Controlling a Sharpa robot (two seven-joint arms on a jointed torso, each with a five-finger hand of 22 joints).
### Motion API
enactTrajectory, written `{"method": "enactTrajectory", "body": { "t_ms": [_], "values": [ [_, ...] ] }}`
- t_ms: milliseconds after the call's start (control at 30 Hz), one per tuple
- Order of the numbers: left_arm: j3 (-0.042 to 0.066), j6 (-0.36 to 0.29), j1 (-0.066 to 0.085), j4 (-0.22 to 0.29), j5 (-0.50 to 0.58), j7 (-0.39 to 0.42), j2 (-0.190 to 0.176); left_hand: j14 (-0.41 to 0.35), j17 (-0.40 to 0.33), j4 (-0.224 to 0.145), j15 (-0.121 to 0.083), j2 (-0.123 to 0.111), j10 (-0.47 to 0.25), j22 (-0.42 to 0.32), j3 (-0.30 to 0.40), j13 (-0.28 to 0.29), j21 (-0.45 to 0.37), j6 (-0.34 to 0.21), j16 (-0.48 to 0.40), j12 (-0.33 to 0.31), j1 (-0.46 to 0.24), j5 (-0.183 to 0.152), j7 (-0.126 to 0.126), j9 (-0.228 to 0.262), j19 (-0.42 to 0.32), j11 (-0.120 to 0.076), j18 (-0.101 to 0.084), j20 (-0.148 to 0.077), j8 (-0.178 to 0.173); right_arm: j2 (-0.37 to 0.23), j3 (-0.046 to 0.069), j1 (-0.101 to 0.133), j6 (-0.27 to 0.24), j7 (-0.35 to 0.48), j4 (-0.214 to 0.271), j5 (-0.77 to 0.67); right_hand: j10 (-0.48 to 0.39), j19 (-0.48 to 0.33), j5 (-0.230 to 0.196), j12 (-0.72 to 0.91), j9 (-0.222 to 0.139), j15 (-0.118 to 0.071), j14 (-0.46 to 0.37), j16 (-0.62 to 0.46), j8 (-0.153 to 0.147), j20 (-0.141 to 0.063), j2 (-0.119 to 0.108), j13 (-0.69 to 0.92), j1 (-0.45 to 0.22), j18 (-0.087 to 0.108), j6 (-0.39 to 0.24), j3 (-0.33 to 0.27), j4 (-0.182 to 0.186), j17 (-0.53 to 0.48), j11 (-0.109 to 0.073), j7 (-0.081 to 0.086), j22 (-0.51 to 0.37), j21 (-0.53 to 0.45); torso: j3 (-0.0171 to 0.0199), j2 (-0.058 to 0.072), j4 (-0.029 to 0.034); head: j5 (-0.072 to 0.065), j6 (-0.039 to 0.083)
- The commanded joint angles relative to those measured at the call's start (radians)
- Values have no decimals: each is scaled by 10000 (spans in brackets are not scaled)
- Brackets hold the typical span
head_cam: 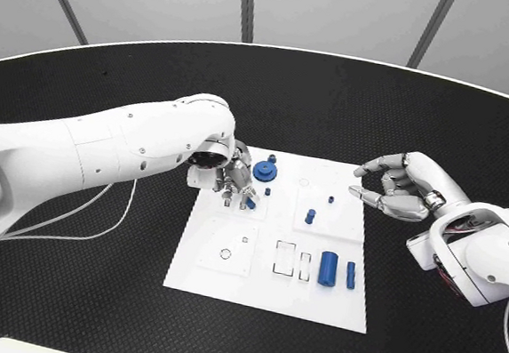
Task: Assemble the parts on the task board
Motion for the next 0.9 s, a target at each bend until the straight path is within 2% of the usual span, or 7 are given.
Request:
{"method": "enactTrajectory", "body": {
  "t_ms": [33, 233, 367, 400, 467, 567, 900],
  "values": [
    [-3, 25, 0, -14, -1, -28, 0, 73, 19, -32, -7, -122, -80, 0, 168, -29, 45, -76, -70, -26, -37, 44, 5, 28, 49, -8, -133, -31, 1, 4, 0, 0, 14, 0, -4, 0, -11, 1041, 35, 35, 12, -89, 828, -20, 46, -54, 33, 1066, 69, -149, 26, 38, 22, 1736, -43, -6, 2634, 27, 4, -5, 4, 3, -13],
    [-7, -75, 0, -5, 46, 77, -26, 77, 48, -134, 5, -223, -155, -10, 603, -140, 40, -122, -91, -105, -107, 89, 27, 46, 35, 11, -130, -26, -40, 7, -1, 0, 17, 3, -7, 0, 1, 1041, 58, 49, 12, -90, 829, -20, 52, -55, 32, 1078, 75, -149, 29, 43, 27, 1737, -43, -6, 2634, 27, 2, 1, 10, 1, -8],
    [-9, -276, 0, 9, 441, 232, -75, 87, 110, -742, 18, -396, -140, -4, 1935, -230, 43, -184, -141, -151, -260, 436, 83, 209, 25, 34, -128, -25, 25, 4, -1, 0, 7, 4, -12, 0, 1, 1041, 65, 49, 12, -90, 826, -25, 54, -56, 30, 1077, 70, -149, 30, 42, 32, 1725, -42, -5, 2634, 27, 3, -4, 22, 4, -11],
    [-9, -320, 0, 10, 584, 264, -89, 90, 127, -973, 23, -470, -133, 8, 2294, -245, 52, -215, -154, -161, -338, 937, 109, 280, 29, 56, -129, -27, 66, 3, -1, -1, 6, 4, -14, 0, 1, 1041, 65, 49, 12, -90, 826, -25, 54, -56, 30, 1077, 70, -149, 30, 42, 32, 1725, -42, -5, 2634, 27, 5, -7, 23, 2, -14],
    [-10, -396, 0, 18, 810, 315, -121, 94, 142, -1157, 39, -516, -124, 24, 2569, -260, 64, -213, -166, -164, -462, 1232, 133, 345, 36, 77, -131, -26, 111, 2, -1, -1, 10, 5, -18, 0, 1, 1041, 65, 49, 12, -90, 826, -25, 54, -56, 30, 1077, 70, -149, 30, 42, 32, 1725, -42, -5, 2634, 27, 6, -6, 24, 3, -17],
    [-10, -493, 0, 44, 1101, 396, -178, 101, 179, -1553, 43, -649, -105, 51, 3050, -286, 95, -163, -195, -168, -868, 2169, 151, 476, 36, 80, -131, -27, 188, 1, -1, -1, 28, 12, -24, 0, 6, 1041, 75, 54, 12, -90, 825, -28, 56, -57, 22, 1081, 60, -149, 30, 37, 43, 1719, -41, -4, 2634, 27, 6, -5, 21, 5, -17],
    [-11, -790, 0, 296, 1800, 533, -488, 122, 231, -2101, -8, -743, 51, 129, 3374, -177, 158, 42, -242, -69, -1381, 3135, 92, 656, 62, 20, -138, -65, 293, -14, -2, -1, 28, 10, -27, 0, 6, 1041, 75, 54, 12, -90, 825, -28, 56, -57, 22, 1081, 60, -149, 30, 37, 43, 1719, -41, -4, 2634, 27, 0, -6, 25, 20, -23]
  ]
}}
